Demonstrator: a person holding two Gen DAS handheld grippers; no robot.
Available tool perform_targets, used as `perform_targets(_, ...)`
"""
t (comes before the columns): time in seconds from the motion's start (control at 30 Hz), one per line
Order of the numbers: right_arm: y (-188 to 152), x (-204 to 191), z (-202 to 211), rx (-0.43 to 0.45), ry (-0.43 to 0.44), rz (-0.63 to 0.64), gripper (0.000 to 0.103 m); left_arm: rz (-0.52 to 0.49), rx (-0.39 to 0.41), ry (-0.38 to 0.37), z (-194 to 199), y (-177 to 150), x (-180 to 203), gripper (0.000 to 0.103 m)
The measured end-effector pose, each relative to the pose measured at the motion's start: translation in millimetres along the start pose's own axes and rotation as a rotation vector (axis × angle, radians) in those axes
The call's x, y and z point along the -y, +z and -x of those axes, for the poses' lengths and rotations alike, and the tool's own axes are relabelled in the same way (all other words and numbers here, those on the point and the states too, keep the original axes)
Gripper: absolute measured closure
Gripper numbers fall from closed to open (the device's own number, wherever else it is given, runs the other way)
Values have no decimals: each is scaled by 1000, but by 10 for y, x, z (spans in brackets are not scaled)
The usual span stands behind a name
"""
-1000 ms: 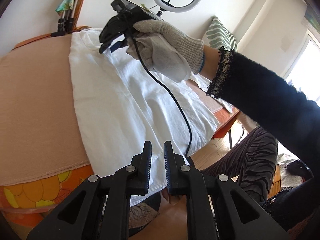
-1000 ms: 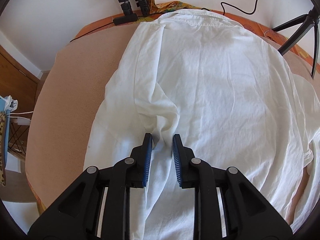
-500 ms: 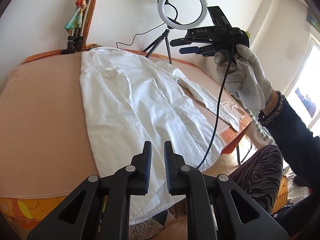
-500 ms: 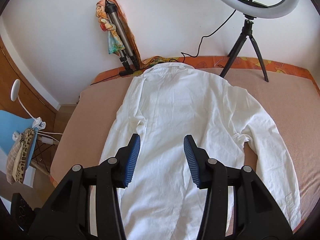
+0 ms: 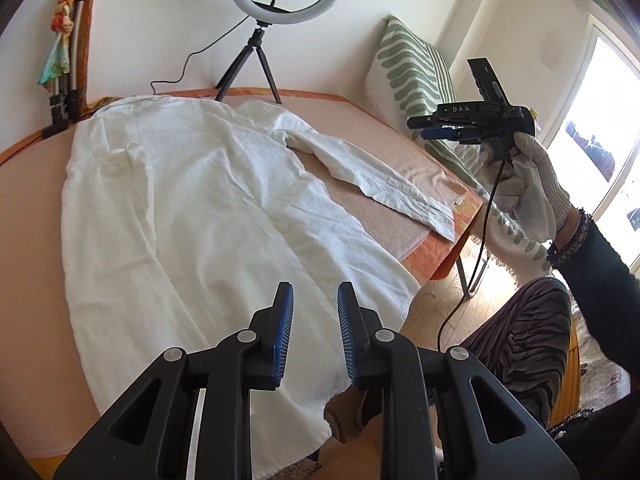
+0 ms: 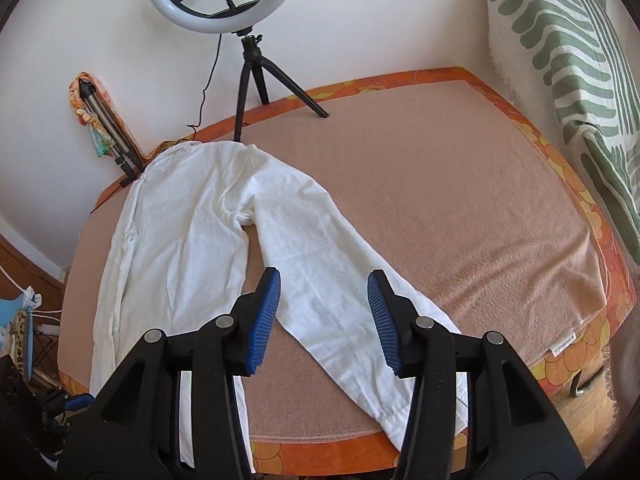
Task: Fold small clothes
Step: 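Move the right tool to the other shirt side and grasp its edge near the hem, then fold the held shirt side over the back toward the first fold with the right tool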
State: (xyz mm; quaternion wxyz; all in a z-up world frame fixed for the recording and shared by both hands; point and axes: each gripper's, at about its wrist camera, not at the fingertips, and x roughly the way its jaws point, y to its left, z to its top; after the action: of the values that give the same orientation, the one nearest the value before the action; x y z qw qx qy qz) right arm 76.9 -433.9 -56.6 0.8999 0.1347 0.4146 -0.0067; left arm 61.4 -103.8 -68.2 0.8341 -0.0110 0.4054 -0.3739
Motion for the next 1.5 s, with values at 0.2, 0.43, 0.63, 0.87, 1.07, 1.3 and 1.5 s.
perform_targets(0.2, -248, 714, -16, -26, -76, -87, 55, -19, -36, -33, -320, 139, 118, 71)
perform_targets(0.43, -547, 1309, -210, -106, -133, -180, 55, -2, -74, -48, -605, 224, 162, 68)
perform_targets(0.63, -793, 1533, -305, -155, -112, -245, 55, -18, -89, -52, -669, 242, 242, 68)
perform_targets(0.87, -883, 1343, -326, -171, -134, -149, 55, -16, -92, -31, -680, 218, 213, 68)
perform_targets(1.07, -909, 1204, -323, -176, -141, -110, 96, 11, -88, -19, -657, 188, 140, 68)
perform_targets(1.3, -811, 1089, -8, -80, -40, -200, 98, 58, -51, -6, -577, 199, 7, 68)
perform_targets(1.5, -724, 405, 288, -11, 92, -81, 98, 105, -40, 4, -569, 199, -91, 68)
